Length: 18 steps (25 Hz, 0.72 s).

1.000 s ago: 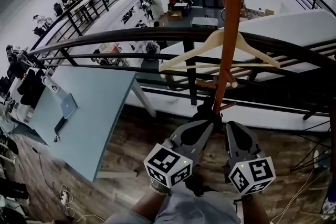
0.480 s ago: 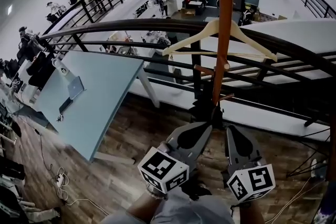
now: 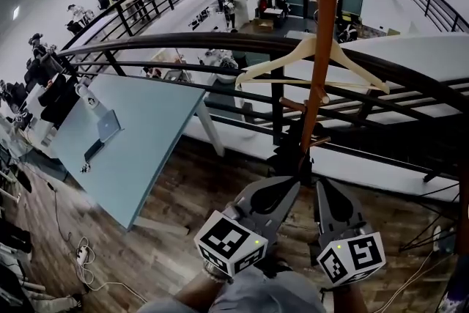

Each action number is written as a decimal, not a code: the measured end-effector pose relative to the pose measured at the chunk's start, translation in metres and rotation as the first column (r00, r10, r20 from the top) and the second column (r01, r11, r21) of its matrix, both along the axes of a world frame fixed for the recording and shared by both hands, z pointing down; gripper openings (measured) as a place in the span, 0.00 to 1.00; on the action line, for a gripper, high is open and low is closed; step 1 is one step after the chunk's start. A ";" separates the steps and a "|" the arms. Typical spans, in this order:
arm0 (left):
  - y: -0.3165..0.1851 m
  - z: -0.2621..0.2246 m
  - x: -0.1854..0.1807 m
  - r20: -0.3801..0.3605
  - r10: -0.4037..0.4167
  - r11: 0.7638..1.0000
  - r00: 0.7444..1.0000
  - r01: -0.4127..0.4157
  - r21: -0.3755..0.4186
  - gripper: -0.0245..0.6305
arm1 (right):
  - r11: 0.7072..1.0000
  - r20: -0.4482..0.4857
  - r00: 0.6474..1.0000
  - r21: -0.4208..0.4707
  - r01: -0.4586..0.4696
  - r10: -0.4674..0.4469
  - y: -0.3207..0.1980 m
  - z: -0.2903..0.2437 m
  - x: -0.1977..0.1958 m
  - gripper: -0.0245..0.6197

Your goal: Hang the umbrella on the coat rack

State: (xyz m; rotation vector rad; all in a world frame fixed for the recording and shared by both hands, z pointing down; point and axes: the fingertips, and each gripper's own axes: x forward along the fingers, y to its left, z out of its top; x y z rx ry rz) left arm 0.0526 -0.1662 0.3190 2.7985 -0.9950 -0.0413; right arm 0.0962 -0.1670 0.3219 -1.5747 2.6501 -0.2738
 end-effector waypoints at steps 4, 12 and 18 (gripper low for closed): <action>-0.001 -0.003 -0.004 -0.001 0.027 1.000 1.000 -0.027 0.004 0.04 | 1.000 -0.008 1.000 0.016 -0.020 0.020 0.000 -0.008 -0.008 0.04; -0.005 0.000 -0.007 -0.022 0.093 0.996 0.995 -0.093 -0.005 0.04 | 0.996 -0.031 0.995 0.016 -0.090 0.090 -0.002 -0.007 -0.010 0.04; -0.004 0.002 -0.006 -0.022 0.124 0.992 0.992 -0.124 -0.005 0.04 | 0.994 -0.041 0.993 0.006 -0.111 0.111 0.002 -0.003 -0.013 0.04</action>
